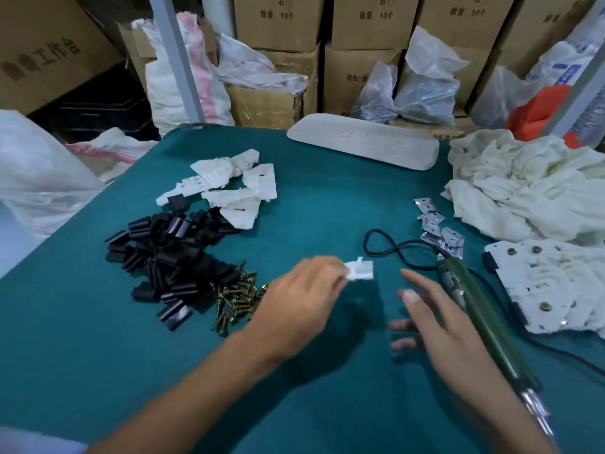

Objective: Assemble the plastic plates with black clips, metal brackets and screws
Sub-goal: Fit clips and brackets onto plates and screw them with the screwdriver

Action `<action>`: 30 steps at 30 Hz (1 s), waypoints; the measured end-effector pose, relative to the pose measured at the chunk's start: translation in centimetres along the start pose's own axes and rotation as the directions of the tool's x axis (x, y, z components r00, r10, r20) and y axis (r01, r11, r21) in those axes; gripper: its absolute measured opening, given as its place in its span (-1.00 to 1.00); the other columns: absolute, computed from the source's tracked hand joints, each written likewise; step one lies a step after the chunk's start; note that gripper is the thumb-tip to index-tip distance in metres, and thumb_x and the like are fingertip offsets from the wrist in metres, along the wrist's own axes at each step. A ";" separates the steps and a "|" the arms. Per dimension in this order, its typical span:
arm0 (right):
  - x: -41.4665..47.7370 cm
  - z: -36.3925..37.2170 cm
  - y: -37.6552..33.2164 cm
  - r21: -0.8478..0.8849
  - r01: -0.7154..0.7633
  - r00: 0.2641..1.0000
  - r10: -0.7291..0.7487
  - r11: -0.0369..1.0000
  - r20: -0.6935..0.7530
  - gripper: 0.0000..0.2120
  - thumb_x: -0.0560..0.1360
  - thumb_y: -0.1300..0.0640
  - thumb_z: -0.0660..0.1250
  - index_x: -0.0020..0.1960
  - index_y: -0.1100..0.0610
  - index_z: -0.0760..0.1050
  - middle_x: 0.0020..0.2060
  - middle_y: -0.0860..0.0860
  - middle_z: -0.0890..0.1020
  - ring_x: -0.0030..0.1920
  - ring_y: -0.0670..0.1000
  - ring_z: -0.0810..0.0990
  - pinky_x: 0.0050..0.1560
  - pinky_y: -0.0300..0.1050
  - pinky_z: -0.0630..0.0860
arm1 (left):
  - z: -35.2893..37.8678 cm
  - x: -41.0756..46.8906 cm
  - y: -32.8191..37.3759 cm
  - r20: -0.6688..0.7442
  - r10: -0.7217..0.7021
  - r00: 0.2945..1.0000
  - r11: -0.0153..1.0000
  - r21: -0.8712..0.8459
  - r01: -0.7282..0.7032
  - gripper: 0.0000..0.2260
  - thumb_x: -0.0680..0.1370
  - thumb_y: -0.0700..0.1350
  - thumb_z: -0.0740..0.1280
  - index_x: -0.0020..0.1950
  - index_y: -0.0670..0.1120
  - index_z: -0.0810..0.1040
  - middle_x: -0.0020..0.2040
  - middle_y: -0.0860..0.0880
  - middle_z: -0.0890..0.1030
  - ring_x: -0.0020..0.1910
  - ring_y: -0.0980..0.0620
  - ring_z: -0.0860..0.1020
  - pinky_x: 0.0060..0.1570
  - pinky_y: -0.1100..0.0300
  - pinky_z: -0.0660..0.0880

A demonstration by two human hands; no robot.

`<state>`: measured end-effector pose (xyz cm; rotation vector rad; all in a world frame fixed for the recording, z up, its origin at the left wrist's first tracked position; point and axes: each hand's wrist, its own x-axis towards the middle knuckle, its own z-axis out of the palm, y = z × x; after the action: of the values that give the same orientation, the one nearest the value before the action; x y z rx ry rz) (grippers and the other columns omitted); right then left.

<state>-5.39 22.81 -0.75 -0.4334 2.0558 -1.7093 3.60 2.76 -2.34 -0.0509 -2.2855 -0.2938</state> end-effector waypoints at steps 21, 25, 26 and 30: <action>3.3 4.3 2.9 -0.514 0.182 0.974 -0.225 0.838 -0.022 -0.64 0.55 0.03 0.39 0.33 -0.10 0.47 0.24 -0.17 0.48 0.26 -0.08 0.40 0.27 -0.08 0.34 | -5.8 3.6 -18.3 0.461 -0.811 0.360 0.585 0.640 0.498 -0.71 0.53 -0.04 0.41 0.24 -0.02 0.57 0.22 -0.12 0.58 0.18 -0.18 0.53 0.09 0.02 0.50; 5.3 3.9 2.2 -0.427 0.215 0.965 -0.258 0.878 -0.045 -0.77 0.56 0.06 0.39 0.21 -0.10 0.56 0.12 -0.20 0.57 0.14 -0.06 0.55 0.23 -0.04 0.49 | -6.3 5.1 -19.5 0.555 -0.769 0.317 0.639 0.668 0.381 -0.62 0.43 -0.08 0.58 0.19 -0.04 0.57 0.18 -0.09 0.56 0.16 -0.16 0.53 -0.02 0.07 0.44; 5.8 3.8 2.0 -0.402 0.221 0.963 -0.265 0.888 -0.056 -0.80 0.56 0.08 0.39 0.16 -0.11 0.57 0.09 -0.22 0.59 0.09 -0.09 0.58 0.18 -0.14 0.50 | -6.4 5.2 -19.7 0.575 -0.749 0.330 0.662 0.668 0.339 -0.61 0.42 -0.09 0.59 0.19 -0.04 0.57 0.17 -0.09 0.57 0.12 -0.15 0.53 -0.06 0.09 0.42; 7.0 3.3 1.6 -0.280 0.230 0.957 -0.269 0.932 -0.109 -0.84 0.56 0.13 0.39 0.04 -0.12 0.60 0.00 -0.22 0.67 0.00 -0.22 0.60 -0.08 -0.50 0.42 | -6.7 4.7 -21.1 0.613 -0.680 0.402 0.728 0.628 0.273 -0.68 0.40 -0.10 0.60 0.09 0.01 0.60 0.04 -0.03 0.58 -0.03 -0.07 0.49 -0.14 0.14 0.37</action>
<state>-9.69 16.85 -3.69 -0.7015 2.4397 -1.6496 2.57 -19.53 1.35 0.9772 -3.2356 -0.0154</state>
